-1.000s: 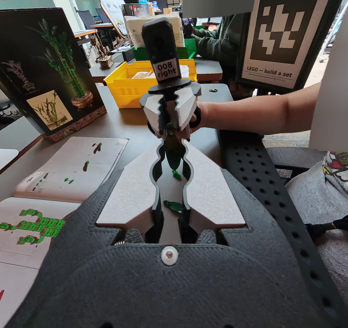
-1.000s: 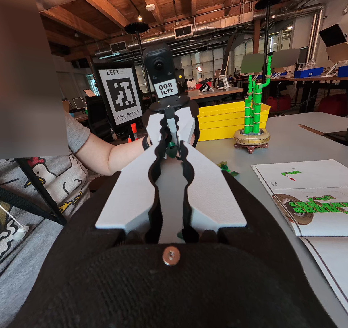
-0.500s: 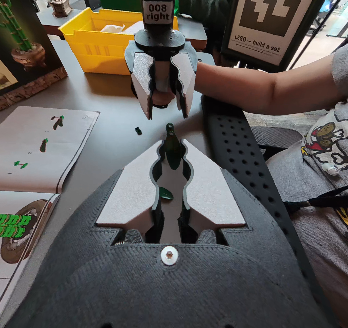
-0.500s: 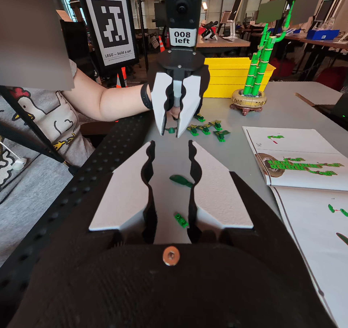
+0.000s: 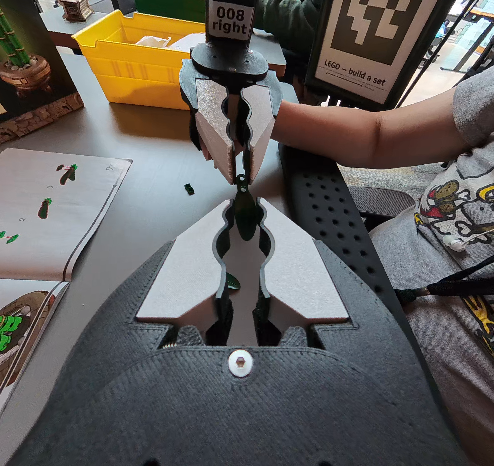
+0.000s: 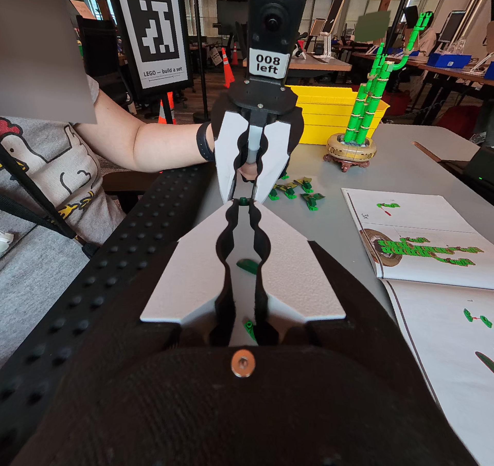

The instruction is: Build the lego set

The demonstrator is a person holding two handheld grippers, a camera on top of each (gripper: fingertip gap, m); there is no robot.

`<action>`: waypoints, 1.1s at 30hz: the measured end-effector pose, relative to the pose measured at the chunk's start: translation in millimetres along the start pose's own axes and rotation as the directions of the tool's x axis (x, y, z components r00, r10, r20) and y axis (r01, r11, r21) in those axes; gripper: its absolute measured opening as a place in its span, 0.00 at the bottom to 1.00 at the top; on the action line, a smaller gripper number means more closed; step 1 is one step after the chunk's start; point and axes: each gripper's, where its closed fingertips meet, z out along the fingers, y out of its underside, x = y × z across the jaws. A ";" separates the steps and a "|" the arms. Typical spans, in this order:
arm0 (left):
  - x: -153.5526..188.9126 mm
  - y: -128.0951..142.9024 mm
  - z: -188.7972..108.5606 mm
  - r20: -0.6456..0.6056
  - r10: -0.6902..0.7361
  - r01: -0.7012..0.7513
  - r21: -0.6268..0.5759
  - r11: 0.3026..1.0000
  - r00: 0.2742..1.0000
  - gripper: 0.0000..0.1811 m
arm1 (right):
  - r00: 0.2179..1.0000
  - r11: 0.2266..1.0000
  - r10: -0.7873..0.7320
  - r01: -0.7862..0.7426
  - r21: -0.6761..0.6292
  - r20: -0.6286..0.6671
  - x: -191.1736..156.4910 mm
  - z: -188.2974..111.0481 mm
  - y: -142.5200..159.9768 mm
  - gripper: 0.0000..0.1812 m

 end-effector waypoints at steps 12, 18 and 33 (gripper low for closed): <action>-5.9 -8.6 -4.7 0.108 0.119 -0.123 0.034 0.992 0.987 0.07 | 1.000 1.000 -0.007 0.006 -0.020 -0.021 2.8 7.8 4.4 0.03; -4.7 -3.0 -5.5 0.061 0.094 -0.096 0.020 0.995 0.994 0.04 | 1.000 1.000 0.002 -0.002 -0.012 -0.013 2.1 10.2 4.4 0.03; -4.3 -12.6 -10.9 0.014 -0.006 0.005 0.079 0.997 1.000 0.03 | 0.998 0.996 -0.021 0.016 -0.086 -0.056 6.3 -5.1 12.2 0.11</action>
